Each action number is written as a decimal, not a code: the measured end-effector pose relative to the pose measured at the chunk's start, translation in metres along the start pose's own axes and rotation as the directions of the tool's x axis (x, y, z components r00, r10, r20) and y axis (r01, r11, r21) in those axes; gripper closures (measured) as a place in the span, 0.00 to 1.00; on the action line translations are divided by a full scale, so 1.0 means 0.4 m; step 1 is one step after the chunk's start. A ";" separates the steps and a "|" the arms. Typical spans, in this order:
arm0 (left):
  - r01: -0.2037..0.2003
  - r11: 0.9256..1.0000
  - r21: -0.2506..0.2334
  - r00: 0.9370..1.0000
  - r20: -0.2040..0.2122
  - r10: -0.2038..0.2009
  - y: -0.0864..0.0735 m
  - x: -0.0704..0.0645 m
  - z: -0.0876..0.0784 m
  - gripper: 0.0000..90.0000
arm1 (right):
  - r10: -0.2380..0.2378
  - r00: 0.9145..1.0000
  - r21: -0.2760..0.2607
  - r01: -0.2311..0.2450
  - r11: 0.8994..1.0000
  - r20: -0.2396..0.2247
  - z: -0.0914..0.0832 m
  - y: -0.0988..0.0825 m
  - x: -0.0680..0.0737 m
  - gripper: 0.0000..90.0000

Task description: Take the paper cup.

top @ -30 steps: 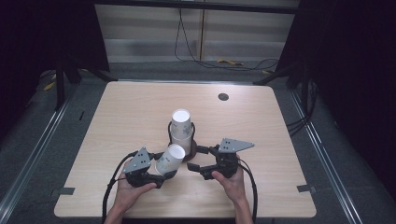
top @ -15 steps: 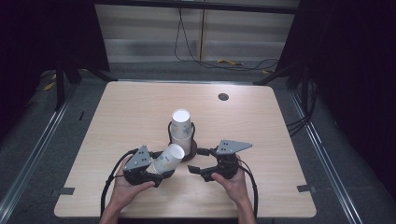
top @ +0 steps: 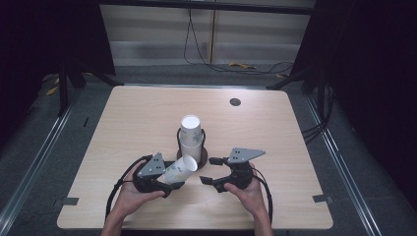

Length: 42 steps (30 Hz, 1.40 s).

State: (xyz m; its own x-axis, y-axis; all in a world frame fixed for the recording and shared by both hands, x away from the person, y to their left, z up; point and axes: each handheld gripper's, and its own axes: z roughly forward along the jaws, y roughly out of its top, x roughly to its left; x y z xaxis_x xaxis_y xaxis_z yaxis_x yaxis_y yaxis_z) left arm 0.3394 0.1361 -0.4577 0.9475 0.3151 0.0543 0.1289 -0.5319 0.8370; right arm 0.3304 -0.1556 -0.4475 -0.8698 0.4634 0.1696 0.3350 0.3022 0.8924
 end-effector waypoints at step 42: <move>-0.135 0.969 0.209 0.990 0.061 0.125 0.054 -0.002 0.024 0.33 | -0.066 0.998 0.258 0.069 0.964 -0.022 0.053 0.031 0.015 0.22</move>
State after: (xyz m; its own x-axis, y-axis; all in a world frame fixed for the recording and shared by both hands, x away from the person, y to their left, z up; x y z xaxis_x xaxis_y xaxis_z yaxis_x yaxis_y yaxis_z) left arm 0.3443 0.1167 -0.4448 0.9723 0.1975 0.1249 0.0581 -0.7221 0.6894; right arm 0.3367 -0.1316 -0.4442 -0.8976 0.4242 0.1198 0.3563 0.5381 0.7639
